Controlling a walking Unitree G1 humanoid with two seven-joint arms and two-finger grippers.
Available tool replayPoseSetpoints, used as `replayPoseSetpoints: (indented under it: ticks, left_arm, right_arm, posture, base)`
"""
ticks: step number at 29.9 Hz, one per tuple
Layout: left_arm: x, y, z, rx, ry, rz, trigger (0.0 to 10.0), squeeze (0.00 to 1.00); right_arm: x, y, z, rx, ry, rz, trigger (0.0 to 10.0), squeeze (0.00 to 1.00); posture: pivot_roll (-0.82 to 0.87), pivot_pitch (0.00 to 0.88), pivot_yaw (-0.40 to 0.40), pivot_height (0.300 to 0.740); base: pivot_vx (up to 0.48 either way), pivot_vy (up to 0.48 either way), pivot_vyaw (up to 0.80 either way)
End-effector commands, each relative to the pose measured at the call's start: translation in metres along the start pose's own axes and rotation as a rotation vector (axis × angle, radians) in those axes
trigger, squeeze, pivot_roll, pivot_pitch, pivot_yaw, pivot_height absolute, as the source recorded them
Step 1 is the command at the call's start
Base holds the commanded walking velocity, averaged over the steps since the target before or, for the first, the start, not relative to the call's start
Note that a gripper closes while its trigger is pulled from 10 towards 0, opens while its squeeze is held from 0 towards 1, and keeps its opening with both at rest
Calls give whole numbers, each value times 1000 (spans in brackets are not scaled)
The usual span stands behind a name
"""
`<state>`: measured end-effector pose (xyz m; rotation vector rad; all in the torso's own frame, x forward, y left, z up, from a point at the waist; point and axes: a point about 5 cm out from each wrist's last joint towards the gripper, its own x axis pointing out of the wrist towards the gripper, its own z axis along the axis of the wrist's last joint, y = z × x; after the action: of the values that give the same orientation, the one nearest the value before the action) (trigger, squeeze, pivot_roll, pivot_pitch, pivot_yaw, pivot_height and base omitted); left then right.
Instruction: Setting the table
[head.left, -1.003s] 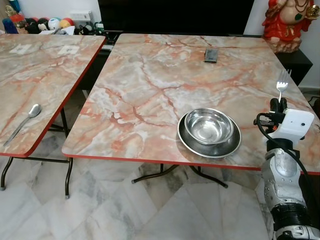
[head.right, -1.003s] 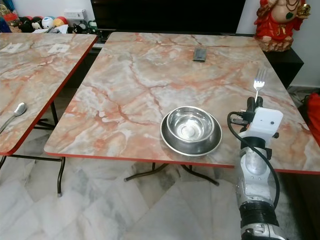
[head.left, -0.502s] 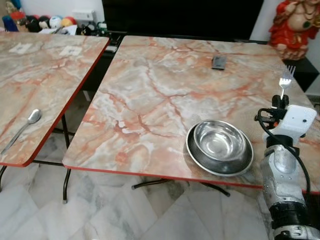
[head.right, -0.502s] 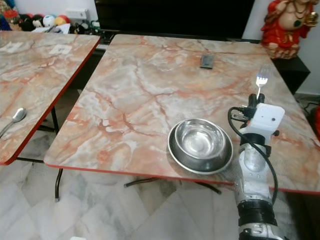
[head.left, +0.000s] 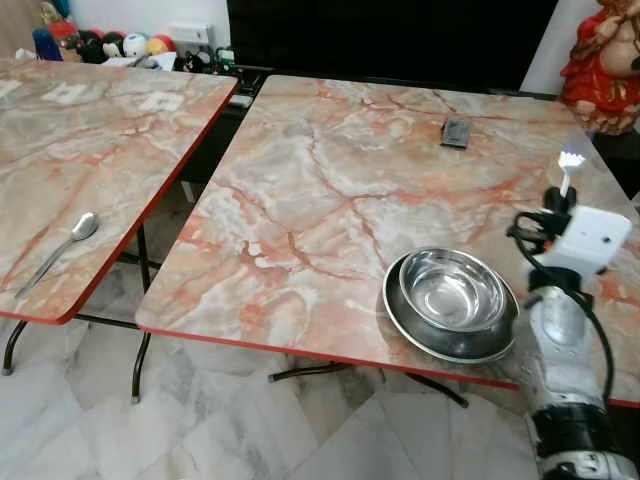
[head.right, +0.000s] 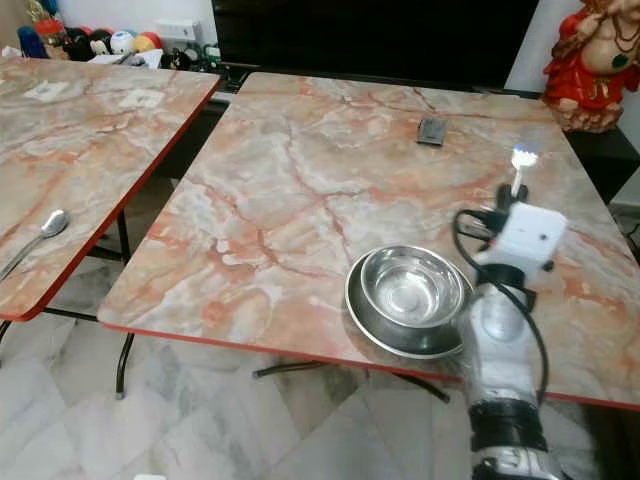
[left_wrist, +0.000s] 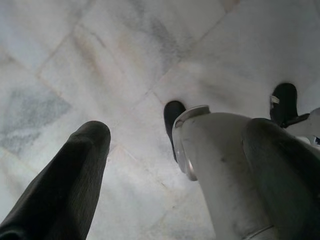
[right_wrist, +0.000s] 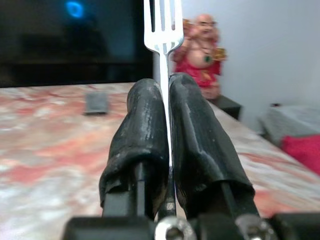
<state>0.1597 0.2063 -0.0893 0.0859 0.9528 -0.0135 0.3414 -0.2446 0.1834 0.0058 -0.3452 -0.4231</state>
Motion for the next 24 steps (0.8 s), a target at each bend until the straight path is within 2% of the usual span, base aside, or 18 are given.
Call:
replayPoseSetpoints:
  ticks: [1,5,7,8,9,13,17,20,24]
  left_arm:
    - [-1,-6,-11,6,45,-16,10000,0]
    - [-1,-10,-12,7,50,-18,10000,0]
    - [-1,-8,-12,7,52,-16,10000,0]
    - [-2,-6,-12,8,54,-15,10000,0]
    - [-2,-6,-12,9,55,-16,10000,0]
    - [-2,-6,-12,11,55,-17,10000,0]
    - [-1,-9,-12,13,57,-20,10000,0]
    - [-1,-10,-12,15,58,-22,10000,0]
    - [-1,-12,-12,14,60,-24,10000,0]
  right_arm:
    - [2,-14,0,-30,16,-50,10000,0]
    - [6,-27,-4,-74,67,-101,10000,0]
    - [7,-30,-14,-115,156,-86,10000,0]
    - [8,-30,-24,-129,244,-57,10000,0]
    - [7,-29,-33,-119,317,-23,10000,0]
    - [5,-21,-44,-129,388,58,10000,0]
    - [1,-10,-60,-94,493,123,10000,0]
    - [-1,-4,-65,-103,533,153,10000,0]
    - [-2,-1,-70,-129,558,128,10000,0]
  posture:
    - [8,149,-34,740]
    - [6,150,-34,740]
    - [2,151,-31,740]
    - [1,151,-31,740]
    - [0,154,-27,740]
    - [1,155,-26,740]
    - [8,158,-20,740]
    - [12,159,-18,740]
    - [21,160,-15,740]
  base:
    - [0,0,0]
    - [0,0,0]
    - [0,0,0]
    - [0,0,0]
    - [0,0,0]
    - [0,0,0]
    - [0,0,0]
    - [0,0,0]
    - [0,0,0]
